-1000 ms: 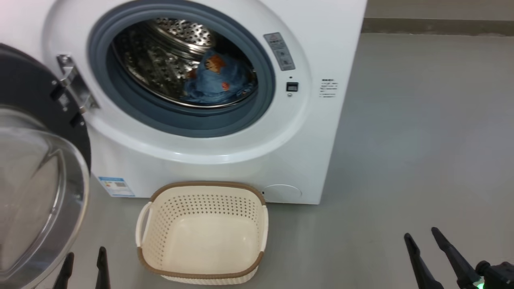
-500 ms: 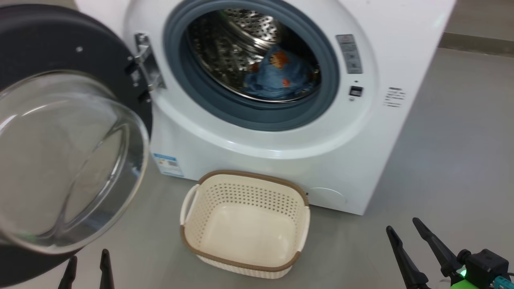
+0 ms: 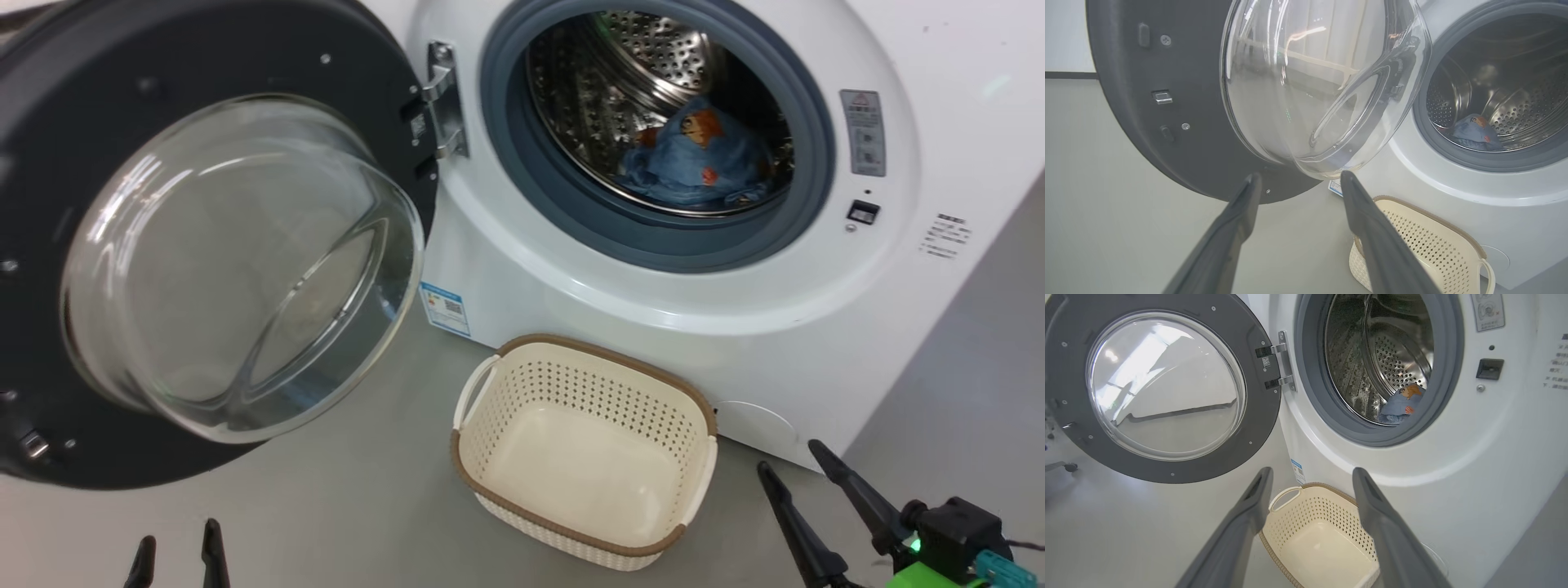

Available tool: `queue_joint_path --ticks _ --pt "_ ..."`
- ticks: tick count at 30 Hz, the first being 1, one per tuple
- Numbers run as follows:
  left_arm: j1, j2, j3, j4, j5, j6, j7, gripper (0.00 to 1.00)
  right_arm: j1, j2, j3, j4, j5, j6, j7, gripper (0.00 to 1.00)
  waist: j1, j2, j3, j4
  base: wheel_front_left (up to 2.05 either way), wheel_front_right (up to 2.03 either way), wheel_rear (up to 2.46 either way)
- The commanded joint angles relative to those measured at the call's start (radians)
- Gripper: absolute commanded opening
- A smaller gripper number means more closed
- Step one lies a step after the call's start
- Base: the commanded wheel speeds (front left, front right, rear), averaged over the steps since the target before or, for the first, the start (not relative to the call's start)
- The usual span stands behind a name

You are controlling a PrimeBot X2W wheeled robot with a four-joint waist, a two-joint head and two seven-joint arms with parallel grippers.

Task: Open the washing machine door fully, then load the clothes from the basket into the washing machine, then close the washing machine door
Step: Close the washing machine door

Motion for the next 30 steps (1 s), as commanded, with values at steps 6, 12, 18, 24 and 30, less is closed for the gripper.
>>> queue_joint_path --ticks 6,12,18,24,30 --pt "0.003 0.012 0.035 -0.05 -0.025 0.023 -0.006 1.0 -0.072 -0.032 0.053 -0.005 0.024 0.009 -0.005 1.0 0.0 0.0 0.01 0.026 0.0 0.0 0.0" --pt "0.008 0.012 0.038 -0.062 -0.036 0.026 -0.006 1.0 -0.081 -0.036 0.065 0.0 0.029 0.009 -0.005 1.0 0.0 0.0 0.006 0.025 0.0 0.0 0.0" --pt "-0.039 0.012 0.117 -0.142 -0.052 -0.022 -0.006 0.0 -0.058 -0.024 0.052 -0.001 0.031 0.009 -0.005 1.0 0.0 0.0 0.0 0.024 0.0 0.0 0.0" --pt "-0.165 0.031 0.287 -0.26 -0.027 -0.131 -0.006 0.0 -0.035 -0.016 0.033 -0.007 0.028 0.009 -0.005 1.0 0.0 0.0 0.012 0.025 0.0 0.0 0.0" --pt "-0.356 0.137 0.399 -0.203 -0.123 -0.184 -0.006 0.0 -0.015 -0.007 0.01 -0.016 0.023 0.009 -0.005 1.0 0.0 0.0 0.023 0.024 0.0 0.0 0.0"
